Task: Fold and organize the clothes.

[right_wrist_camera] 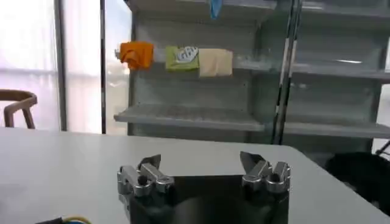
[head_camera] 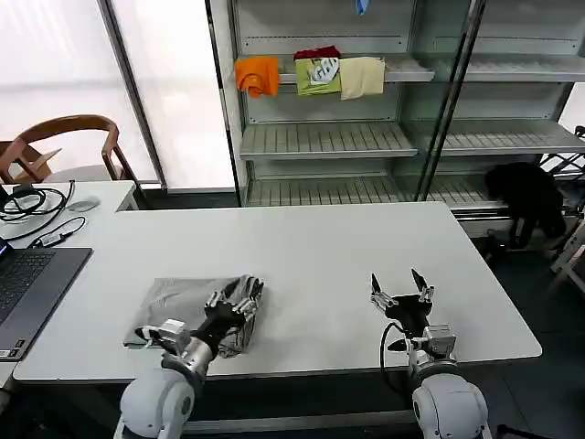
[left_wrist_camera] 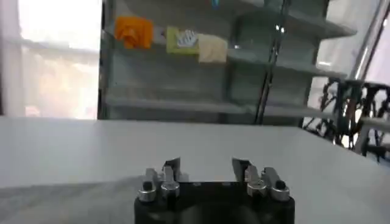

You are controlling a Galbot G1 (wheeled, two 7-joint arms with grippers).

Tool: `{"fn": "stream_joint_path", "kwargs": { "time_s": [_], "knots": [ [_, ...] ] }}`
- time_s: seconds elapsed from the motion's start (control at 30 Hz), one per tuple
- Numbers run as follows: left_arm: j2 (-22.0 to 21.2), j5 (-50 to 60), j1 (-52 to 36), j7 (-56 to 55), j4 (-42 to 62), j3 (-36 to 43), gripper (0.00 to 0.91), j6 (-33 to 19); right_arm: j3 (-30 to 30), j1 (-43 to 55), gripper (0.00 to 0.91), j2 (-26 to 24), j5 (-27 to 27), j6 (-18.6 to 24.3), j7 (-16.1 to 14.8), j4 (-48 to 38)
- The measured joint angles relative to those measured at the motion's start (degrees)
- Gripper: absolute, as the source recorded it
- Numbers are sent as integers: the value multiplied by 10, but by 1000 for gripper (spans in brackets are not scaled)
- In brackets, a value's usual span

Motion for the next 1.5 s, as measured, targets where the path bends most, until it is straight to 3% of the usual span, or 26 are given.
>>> {"fn": "stream_joint_path", "kwargs": {
  "time_s": [0.37,0.83,0.9,0.93,0.97,1.0,1.07,1.5],
  "knots": [
    [107,-55,20,-1,85,-137,907,-59,-10,9,907,9,-11,-7,-1,-5],
    [124,-50,24,9,164,-143,907,-80,-2,2,907,3,-12,-11,-4,1],
    [123,-48,24,9,171,-141,756,-79,-2,2,907,2,-11,-11,-4,1],
    [122,-48,23,8,173,-141,464,-78,-1,2,907,2,-10,-11,-5,1],
    [122,-48,22,7,175,-140,363,-77,-1,2,907,2,-10,-11,-5,1],
    [122,-49,22,7,176,-141,171,-75,-1,3,907,2,-9,-10,-5,1],
    [122,-52,22,7,176,-141,20,-70,-2,4,907,3,-9,-10,-4,-1],
    [114,-116,23,13,164,-142,10,-15,-2,10,907,4,-8,-13,-1,-1]
  ]
}}
